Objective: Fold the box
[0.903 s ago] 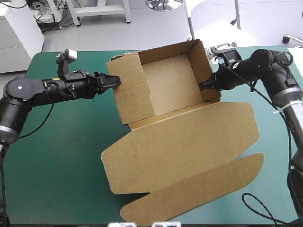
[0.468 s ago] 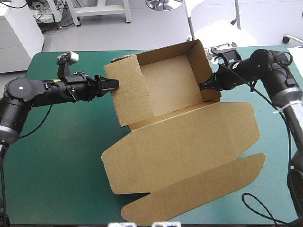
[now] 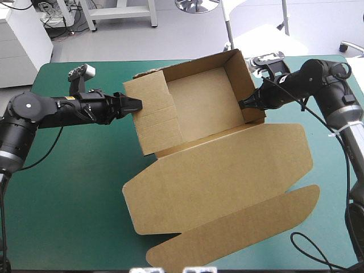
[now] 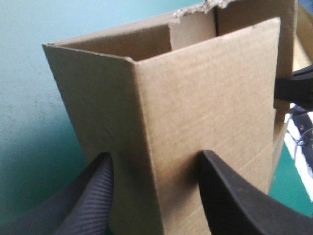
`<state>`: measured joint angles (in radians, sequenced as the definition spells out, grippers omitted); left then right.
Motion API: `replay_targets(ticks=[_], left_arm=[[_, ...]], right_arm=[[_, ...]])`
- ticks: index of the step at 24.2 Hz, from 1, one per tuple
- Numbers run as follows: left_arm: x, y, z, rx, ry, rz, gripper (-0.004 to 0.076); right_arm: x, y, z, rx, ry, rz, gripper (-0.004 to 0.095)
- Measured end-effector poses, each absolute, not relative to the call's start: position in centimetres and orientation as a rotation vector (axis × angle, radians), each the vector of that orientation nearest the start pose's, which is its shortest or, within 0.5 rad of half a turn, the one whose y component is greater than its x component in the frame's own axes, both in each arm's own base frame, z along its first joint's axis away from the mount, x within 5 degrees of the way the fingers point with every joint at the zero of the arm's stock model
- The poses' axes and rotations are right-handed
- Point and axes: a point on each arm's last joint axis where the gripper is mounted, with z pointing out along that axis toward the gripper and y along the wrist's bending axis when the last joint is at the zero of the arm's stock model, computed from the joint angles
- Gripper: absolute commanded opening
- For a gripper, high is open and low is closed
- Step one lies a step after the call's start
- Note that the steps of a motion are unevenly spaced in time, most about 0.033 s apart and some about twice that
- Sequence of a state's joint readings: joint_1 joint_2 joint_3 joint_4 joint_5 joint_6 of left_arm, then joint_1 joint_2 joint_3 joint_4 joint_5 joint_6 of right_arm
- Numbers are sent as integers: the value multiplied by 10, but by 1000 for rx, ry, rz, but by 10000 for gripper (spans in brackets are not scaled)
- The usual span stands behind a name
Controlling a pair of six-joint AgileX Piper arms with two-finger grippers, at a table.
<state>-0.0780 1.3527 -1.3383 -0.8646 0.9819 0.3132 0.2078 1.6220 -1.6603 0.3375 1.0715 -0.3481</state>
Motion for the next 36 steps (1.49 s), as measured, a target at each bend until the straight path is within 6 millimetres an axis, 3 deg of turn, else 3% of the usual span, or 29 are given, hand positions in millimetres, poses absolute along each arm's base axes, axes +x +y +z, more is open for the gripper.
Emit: replay_targets(ticks=[4, 7, 11, 16, 20, 26, 36], left_arm=[[268, -93, 405, 185, 2327, -828, 382], [259, -114, 411, 190, 2365, -703, 382], [248, -135, 409, 19, 2395, -550, 382], [234, -163, 405, -25, 2405, -518, 382], [237, -166, 392, -68, 2485, -434, 382], [237, -158, 385, -193, 2541, -281, 382], [238, -157, 384, -273, 2535, -284, 382]], right_arm=[[339, 98, 386, -604, 2409, 375, -11], [339, 98, 385, -606, 2414, 371, -11], [339, 98, 385, -608, 2415, 369, -11], [335, 110, 385, -659, 2403, 366, -11], [333, 123, 385, -712, 2373, 325, -11], [331, 128, 385, -688, 2384, 347, -12], [332, 128, 396, -660, 2350, 352, -12]])
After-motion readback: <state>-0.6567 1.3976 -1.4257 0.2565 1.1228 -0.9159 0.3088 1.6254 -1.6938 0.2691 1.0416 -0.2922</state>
